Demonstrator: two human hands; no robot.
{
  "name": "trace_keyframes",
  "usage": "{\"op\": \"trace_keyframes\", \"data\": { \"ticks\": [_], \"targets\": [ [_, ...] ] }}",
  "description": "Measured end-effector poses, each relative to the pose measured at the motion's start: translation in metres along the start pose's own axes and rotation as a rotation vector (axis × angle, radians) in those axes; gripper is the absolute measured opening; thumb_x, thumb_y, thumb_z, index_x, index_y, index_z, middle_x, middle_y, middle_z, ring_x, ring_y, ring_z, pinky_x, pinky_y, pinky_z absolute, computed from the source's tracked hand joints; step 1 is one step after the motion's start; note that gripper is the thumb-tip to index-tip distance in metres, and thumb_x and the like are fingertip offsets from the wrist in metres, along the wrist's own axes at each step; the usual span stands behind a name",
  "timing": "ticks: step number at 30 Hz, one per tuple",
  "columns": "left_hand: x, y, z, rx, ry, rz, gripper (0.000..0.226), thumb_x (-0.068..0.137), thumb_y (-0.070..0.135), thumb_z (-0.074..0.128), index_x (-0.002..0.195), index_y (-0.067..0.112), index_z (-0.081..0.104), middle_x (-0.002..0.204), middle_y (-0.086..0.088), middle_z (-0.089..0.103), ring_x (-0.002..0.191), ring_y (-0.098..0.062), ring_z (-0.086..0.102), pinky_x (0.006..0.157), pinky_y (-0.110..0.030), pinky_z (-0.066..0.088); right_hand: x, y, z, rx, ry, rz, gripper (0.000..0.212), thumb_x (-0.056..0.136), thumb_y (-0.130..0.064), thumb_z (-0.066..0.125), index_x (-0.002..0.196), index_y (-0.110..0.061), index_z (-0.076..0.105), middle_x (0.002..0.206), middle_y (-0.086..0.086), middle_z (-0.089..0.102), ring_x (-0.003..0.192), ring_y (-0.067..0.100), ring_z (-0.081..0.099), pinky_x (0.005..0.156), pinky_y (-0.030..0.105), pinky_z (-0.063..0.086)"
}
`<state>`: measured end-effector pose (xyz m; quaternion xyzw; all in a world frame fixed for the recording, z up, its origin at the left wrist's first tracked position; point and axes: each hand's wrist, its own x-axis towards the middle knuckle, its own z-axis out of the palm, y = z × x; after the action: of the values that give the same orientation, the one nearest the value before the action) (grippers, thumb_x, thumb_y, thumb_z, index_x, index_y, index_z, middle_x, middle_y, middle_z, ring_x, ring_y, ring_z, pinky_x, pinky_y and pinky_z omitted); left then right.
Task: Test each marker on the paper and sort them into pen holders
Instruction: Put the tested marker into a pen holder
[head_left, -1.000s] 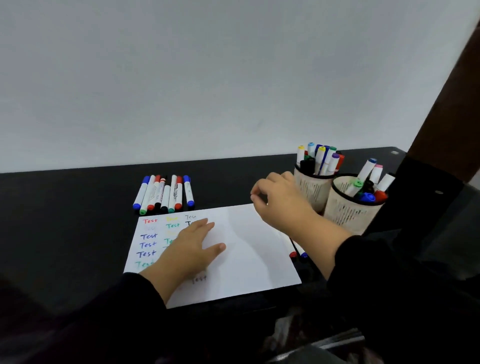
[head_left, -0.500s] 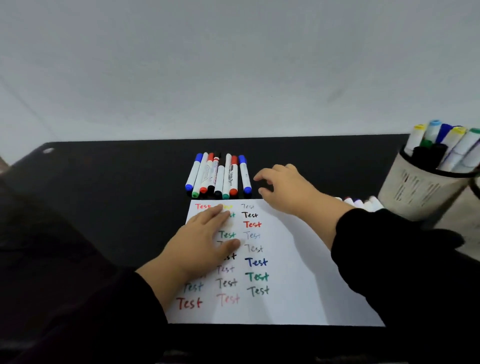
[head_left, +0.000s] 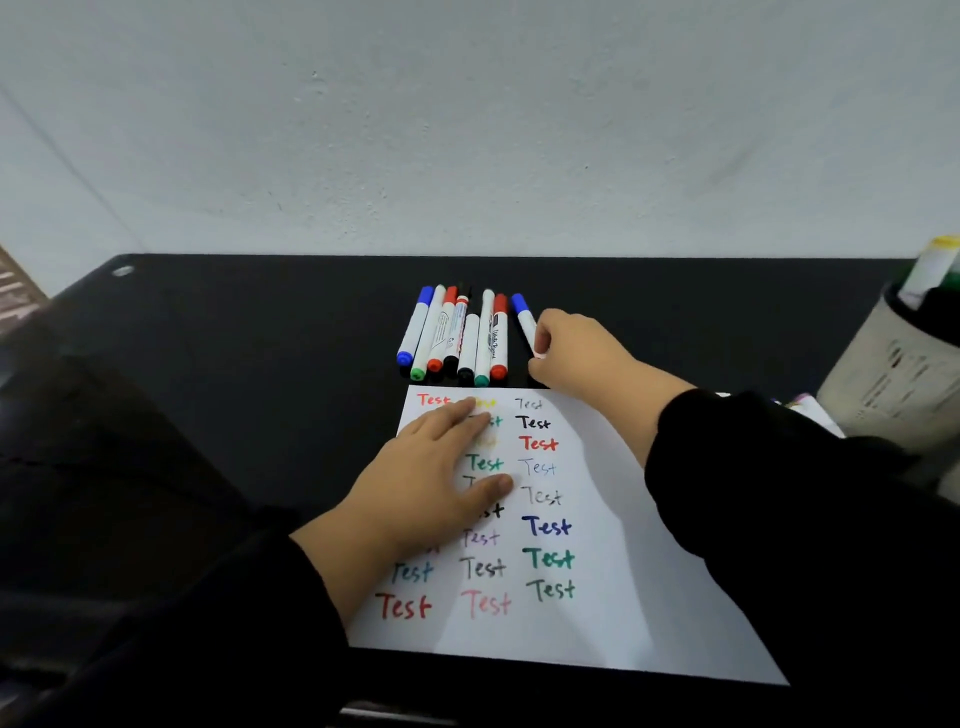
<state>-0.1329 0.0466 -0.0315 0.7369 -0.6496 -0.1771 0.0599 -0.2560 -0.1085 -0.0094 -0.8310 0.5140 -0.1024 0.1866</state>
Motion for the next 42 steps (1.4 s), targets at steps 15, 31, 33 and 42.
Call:
{"op": "trace_keyframes", "data": {
  "ticks": [15,31,33,42],
  "targets": [
    [-0.022,0.028,-0.018,-0.111,0.137,-0.058,0.073,0.090,0.054,0.047,0.149,0.033,0.008,0.155,0.013,0.014,0.140,-0.010,0.019,0.108,-0.036,0.030,-0.120,0.006,-0.040,0.808,0.185,0.278,0.016,0.088,-0.013,0.053,0.094,-0.018,0.067,0.078,0.002,0.061,0.065,0.012,0.049,0.058,0.023,0.042],
    [-0.083,0.041,-0.004,-0.469,0.246,-0.071,0.038,0.091,0.042,0.053,0.128,0.037,0.053,0.119,0.018,0.054,0.097,0.003,0.042,0.081,-0.017,0.032,-0.175,-0.026,-0.003,1.302,0.107,0.398,0.030,0.088,-0.043,0.062,0.082,-0.014,0.068,0.051,-0.002,0.042,0.039,0.006,0.030,0.042,0.019,0.027],
    [-0.082,0.043,-0.005,-0.481,0.230,-0.084,0.036,0.089,0.041,0.056,0.125,0.036,0.056,0.099,0.026,0.052,0.086,0.006,0.045,0.071,-0.015,0.034,-0.171,-0.033,0.003,1.239,0.097,0.385,0.029,0.086,-0.042,0.064,0.081,-0.014,0.064,0.048,-0.004,0.042,0.037,0.006,0.032,0.039,0.018,0.029],
    [-0.072,0.044,-0.011,-0.322,0.039,-0.121,0.024,0.096,0.045,0.039,0.109,0.031,0.055,0.087,0.010,0.059,0.078,-0.006,0.054,0.068,-0.026,0.044,-0.160,-0.040,0.011,1.108,0.171,0.351,0.025,0.094,-0.032,0.054,0.075,-0.015,0.055,0.041,-0.013,0.044,0.035,0.003,0.039,0.046,0.020,0.032]
  ]
}}
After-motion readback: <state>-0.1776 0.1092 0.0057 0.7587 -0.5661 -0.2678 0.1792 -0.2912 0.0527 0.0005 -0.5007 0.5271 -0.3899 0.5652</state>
